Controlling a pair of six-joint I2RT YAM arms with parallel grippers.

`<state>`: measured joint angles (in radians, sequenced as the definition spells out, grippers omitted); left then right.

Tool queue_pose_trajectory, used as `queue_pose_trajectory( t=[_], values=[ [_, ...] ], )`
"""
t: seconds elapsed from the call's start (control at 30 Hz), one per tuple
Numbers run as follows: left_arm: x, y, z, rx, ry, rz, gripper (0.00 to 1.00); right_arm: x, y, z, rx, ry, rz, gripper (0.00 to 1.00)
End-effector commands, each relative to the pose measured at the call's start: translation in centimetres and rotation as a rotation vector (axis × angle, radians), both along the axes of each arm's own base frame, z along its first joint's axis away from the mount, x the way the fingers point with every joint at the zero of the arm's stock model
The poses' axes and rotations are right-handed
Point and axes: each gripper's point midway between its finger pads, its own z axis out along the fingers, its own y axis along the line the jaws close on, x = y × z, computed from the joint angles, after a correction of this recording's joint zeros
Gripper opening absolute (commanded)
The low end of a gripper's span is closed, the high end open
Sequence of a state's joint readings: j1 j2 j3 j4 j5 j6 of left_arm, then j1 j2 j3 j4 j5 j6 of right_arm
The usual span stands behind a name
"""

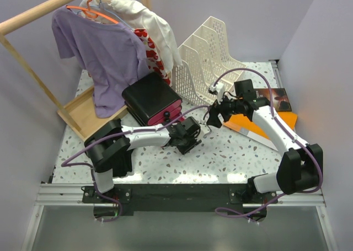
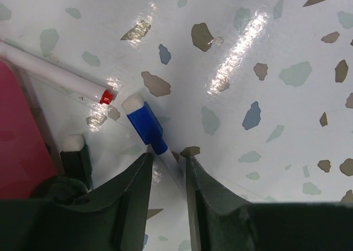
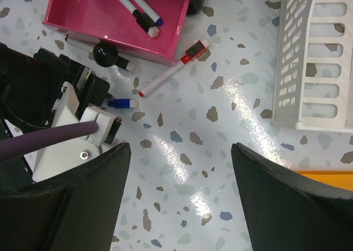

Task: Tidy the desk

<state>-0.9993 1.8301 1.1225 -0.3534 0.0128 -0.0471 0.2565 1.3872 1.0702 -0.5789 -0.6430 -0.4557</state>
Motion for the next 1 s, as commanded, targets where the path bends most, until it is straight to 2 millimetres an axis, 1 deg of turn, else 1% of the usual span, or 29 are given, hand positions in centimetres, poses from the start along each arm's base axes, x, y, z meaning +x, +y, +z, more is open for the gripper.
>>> queue_pose_trajectory(
  t=[0.0, 0.07, 0.1, 0.17, 0.2, 0.23, 0.27, 0.3, 0.37, 0.4, 0.47, 0.5, 0.6, 0.73, 0.8, 0.83, 0.93, 0.97],
  values=[
    [1.0, 0.8, -0.3, 0.041, -0.007, 0.109, 0.27, -2.3, 2.1, 1.6, 0.086, 0.039, 0.112, 0.8],
    [1.0, 0.7, 0.3, 0.031, -0.017, 0.109, 0.19, -2.3, 2.1, 1.6, 0.085, 0.037, 0.111, 0.8],
    [1.2, 0.6, 1.1, 0.016, -0.034, 0.111, 0.13, -2.3, 2.1, 1.6, 0.086, 0.037, 0.109, 0.8],
    [1.3, 0.8, 2.0, 0.004, -0.052, 0.112, 0.07, -2.3, 2.0, 1.7, 0.087, 0.036, 0.109, 0.8],
    [1.5, 0.7, 3.1, -0.017, -0.076, 0.117, 0.04, -2.3, 2.0, 1.7, 0.087, 0.036, 0.109, 0.8],
    [1.6, 0.8, 3.7, -0.026, -0.088, 0.116, 0.02, -2.3, 2.0, 1.7, 0.087, 0.037, 0.109, 0.8],
    [1.7, 0.9, 4.2, -0.032, -0.1, 0.11, 0.0, -2.3, 2.0, 1.7, 0.087, 0.035, 0.11, 0.8],
    [1.8, 1.0, 5.4, -0.052, -0.125, 0.109, 0.0, -2.3, 2.0, 1.8, 0.087, 0.033, 0.108, 0.8],
    [2.0, 1.3, 6.6, -0.062, -0.157, 0.101, 0.0, -2.3, 2.0, 1.8, 0.087, 0.033, 0.11, 0.8],
    [2.3, 1.5, 8.0, -0.083, -0.191, 0.104, 0.0, -2.2, 1.9, 1.8, 0.087, 0.032, 0.105, 0.8],
    [2.7, 2.1, 9.1, -0.085, -0.233, 0.102, 0.0, -2.3, 2.0, 1.8, 0.087, 0.033, 0.108, 0.8],
    [3.2, 2.6, 10.3, -0.092, -0.272, 0.117, 0.0, -2.3, 1.9, 1.8, 0.087, 0.032, 0.108, 0.8],
    [4.6, 4.2, 11.8, -0.083, -0.341, 0.16, 0.0, -2.3, 2.0, 1.8, 0.086, 0.03, 0.108, 0.8],
    [7.2, 6.7, 12.0, -0.03, -0.387, 0.202, 0.0, -2.3, 1.9, 1.9, 0.088, 0.028, 0.11, 0.8],
    [8.0, 7.3, 11.9, -0.014, -0.398, 0.22, 0.0, -2.3, 1.9, 1.9, 0.088, 0.028, 0.108, 0.8],
    [8.6, 7.6, 12.0, -0.011, -0.409, 0.228, 0.0, -2.3, 1.9, 2.0, 0.088, 0.027, 0.108, 0.8],
    [9.6, 7.4, 12.0, -0.025, -0.418, 0.233, 0.01, -2.3, 1.9, 2.0, 0.09, 0.027, 0.108, 0.8],
    [9.8, 7.4, 11.5, -0.015, -0.411, 0.234, 0.03, -2.3, 1.9, 1.9, 0.089, 0.027, 0.108, 0.8]
  ],
)
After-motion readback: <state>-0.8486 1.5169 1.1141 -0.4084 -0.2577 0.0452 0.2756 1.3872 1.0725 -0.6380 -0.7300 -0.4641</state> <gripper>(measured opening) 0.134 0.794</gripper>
